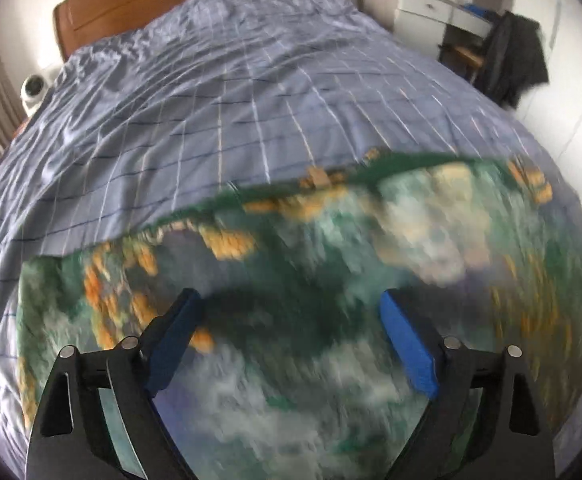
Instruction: Fold large clothes
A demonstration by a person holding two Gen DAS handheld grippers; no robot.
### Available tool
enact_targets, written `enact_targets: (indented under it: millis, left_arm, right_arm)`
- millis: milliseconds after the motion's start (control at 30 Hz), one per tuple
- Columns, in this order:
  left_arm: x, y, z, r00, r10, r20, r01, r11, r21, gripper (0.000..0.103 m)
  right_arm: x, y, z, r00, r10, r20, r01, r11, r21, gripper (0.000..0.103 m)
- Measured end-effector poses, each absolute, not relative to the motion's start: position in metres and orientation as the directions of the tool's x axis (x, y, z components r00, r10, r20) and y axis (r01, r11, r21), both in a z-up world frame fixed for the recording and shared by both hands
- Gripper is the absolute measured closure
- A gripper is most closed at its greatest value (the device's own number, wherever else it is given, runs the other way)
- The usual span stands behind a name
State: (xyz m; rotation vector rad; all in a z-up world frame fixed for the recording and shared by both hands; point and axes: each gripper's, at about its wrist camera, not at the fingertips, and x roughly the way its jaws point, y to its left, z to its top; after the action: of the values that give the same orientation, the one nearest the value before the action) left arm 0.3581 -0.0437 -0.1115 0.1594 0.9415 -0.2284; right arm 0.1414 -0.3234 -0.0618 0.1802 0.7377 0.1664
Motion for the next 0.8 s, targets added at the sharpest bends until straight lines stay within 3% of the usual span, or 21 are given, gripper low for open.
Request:
enact_targets:
  millis: [433, 633, 800]
  left_arm:
    - [0.248, -0.053, -0.109, 0.677, -0.056, -0.734, 0.301, 0.931, 0.207, 0.010]
    - [0.207, -0.056, -0.110, 0.691, -0.045, -0.721, 0.310, 0.920, 0.239, 0.010]
    - [0.172, -0.060, -0.107, 0.671, -0.106, -0.734, 0.362, 0.910, 0.200, 0.009]
  right_arm:
    - [0.077, -0.334, -0.062, 0.776, 0.205, -0.596, -0.002, 0.946, 0.323, 0.031]
    - [0.070, -0.332, -0.056, 0.784, 0.201, -0.587, 0.010, 0.942, 0.336, 0.031]
    - [0.064, -0.332, -0.056, 0.784, 0.171, -0.597, 0.032, 0.949, 0.313, 0.031]
